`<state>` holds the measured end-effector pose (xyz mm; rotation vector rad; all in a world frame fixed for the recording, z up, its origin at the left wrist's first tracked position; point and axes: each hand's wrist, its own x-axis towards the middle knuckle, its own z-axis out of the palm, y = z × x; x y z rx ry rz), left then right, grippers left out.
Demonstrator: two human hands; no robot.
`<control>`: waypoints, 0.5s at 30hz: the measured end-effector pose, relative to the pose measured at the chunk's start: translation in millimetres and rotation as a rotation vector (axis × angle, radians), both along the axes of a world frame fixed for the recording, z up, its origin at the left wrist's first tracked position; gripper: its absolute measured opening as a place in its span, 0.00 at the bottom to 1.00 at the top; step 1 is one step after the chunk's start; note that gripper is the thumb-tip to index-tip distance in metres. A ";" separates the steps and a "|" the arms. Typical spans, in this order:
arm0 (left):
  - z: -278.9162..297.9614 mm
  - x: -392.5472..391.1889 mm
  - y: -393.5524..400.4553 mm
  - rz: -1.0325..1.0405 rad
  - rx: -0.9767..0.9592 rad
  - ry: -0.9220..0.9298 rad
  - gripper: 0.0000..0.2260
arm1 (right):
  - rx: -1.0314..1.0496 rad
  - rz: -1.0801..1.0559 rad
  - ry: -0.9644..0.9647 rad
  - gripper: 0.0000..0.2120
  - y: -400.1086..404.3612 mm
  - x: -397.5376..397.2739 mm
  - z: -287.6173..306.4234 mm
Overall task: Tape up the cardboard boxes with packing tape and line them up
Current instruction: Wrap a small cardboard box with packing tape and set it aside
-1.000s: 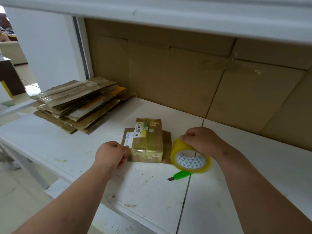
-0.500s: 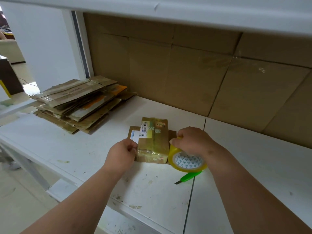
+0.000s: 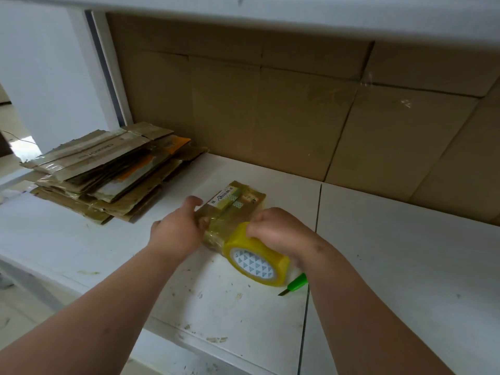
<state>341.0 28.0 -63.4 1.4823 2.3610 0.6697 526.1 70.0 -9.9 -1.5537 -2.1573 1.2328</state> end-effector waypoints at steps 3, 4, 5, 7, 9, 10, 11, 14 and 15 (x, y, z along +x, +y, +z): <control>-2.5 3.5 2.0 -0.141 0.055 0.272 0.16 | -0.060 -0.054 0.095 0.12 -3.0 4.3 -6.0; -3.2 4.1 3.7 -0.166 0.046 0.267 0.19 | -0.077 -0.061 0.118 0.11 -3.8 6.4 -7.9; -4.1 3.9 5.6 -0.183 0.025 0.235 0.23 | -0.093 -0.061 0.133 0.11 -5.0 9.4 -9.4; -5.9 1.6 9.3 -0.225 -0.038 0.186 0.32 | -0.096 -0.085 0.173 0.10 -7.0 16.7 -13.3; -6.4 -2.0 12.2 -0.269 -0.089 0.177 0.37 | -0.070 -0.145 0.219 0.09 -10.4 24.6 -18.4; -6.6 -3.9 13.1 -0.278 -0.111 0.179 0.39 | -0.059 -0.180 0.236 0.10 -13.7 28.0 -20.0; -6.8 -5.6 14.1 -0.279 -0.127 0.183 0.40 | -0.058 -0.204 0.252 0.11 -16.9 30.6 -22.2; -8.9 -7.0 17.7 -0.266 -0.137 0.196 0.40 | -0.175 -0.280 0.376 0.10 -27.5 33.0 -32.0; -9.3 -6.5 19.2 -0.267 -0.128 0.194 0.39 | -0.233 -0.317 0.431 0.09 -30.8 33.2 -35.8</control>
